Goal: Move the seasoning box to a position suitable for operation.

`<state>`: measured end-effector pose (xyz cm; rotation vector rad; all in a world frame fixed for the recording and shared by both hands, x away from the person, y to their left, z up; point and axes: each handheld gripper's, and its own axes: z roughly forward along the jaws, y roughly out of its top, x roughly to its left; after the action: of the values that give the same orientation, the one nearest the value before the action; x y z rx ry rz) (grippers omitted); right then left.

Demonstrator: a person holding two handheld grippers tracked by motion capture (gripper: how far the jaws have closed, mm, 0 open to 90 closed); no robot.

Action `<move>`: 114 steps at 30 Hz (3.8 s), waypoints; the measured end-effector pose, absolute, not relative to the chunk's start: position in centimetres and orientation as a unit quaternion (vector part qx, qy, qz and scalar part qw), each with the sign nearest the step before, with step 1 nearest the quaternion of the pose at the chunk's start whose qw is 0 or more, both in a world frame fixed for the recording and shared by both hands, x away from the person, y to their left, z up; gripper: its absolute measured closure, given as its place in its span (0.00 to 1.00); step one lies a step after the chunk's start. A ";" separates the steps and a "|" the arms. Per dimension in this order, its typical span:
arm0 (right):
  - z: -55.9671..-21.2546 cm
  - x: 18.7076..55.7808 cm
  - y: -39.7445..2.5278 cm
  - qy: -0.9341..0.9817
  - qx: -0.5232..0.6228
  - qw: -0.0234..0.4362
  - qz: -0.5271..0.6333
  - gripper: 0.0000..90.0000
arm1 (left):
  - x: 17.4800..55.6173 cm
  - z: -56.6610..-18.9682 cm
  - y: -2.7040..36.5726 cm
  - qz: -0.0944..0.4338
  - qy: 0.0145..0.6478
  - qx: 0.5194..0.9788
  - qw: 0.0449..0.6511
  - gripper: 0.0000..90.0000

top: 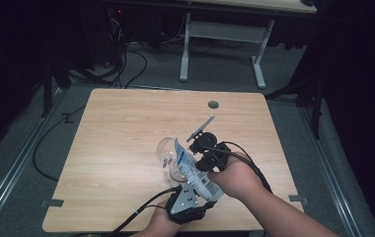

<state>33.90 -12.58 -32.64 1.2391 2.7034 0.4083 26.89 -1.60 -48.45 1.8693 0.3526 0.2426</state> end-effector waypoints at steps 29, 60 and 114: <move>-32.6 34.1 -12.5 0.900 0.408 0.077 0.134 1.00 | 27.1 -48.2 -1.9 0.096 0.153 0.795 0.579 0.67; -32.7 34.1 -12.4 0.902 0.402 0.078 0.132 1.00 | 27.1 -48.2 -1.9 0.094 0.152 0.795 0.579 0.67; -32.5 34.0 -12.1 0.906 0.394 0.082 0.134 1.00 | 27.1 -48.1 -1.7 0.087 0.152 0.791 0.587 0.67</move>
<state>33.99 -12.12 -32.55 1.1775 2.7060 0.3992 27.09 -1.73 -48.06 1.8430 0.3539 0.2030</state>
